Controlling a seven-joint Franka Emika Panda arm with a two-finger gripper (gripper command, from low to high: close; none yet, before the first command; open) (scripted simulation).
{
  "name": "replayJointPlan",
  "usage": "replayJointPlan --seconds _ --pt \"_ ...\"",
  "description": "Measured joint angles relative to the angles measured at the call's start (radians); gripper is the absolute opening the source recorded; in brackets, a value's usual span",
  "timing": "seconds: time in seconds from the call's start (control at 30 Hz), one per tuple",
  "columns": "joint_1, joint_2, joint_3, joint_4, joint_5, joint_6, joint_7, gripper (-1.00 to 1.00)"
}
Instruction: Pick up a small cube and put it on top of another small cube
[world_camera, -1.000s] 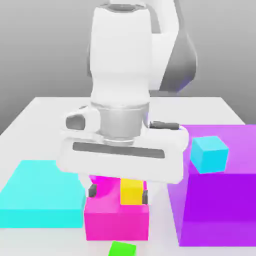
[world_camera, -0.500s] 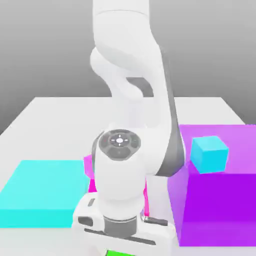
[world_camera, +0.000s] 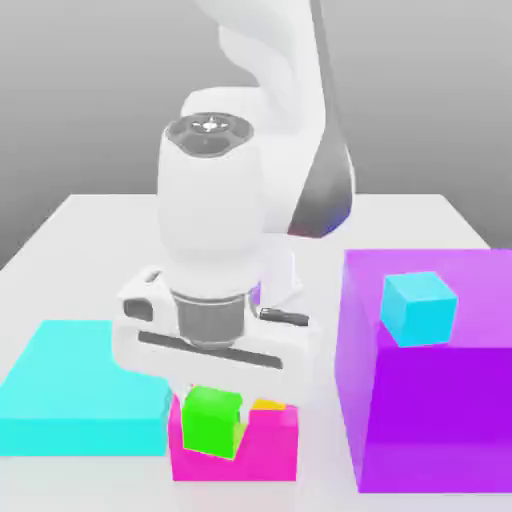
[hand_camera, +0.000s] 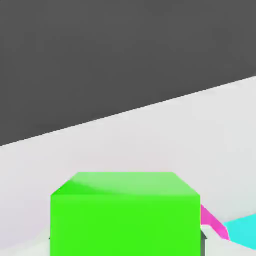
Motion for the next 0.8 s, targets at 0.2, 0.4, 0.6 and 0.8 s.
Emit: replayJointPlan --seconds 0.2,0.4,0.6,0.8 --pt "-0.027 -0.217 -0.018 -0.129 -0.002 -0.088 -0.012 -1.00" --pt "-0.057 -0.435 -0.040 -0.257 0.005 -0.177 -0.029 -1.00" --pt "-0.082 -0.576 -0.057 -0.376 0.015 -0.199 -0.048 -1.00" --pt "-0.088 -0.450 -0.057 -0.436 0.016 -0.012 -0.051 1.00"
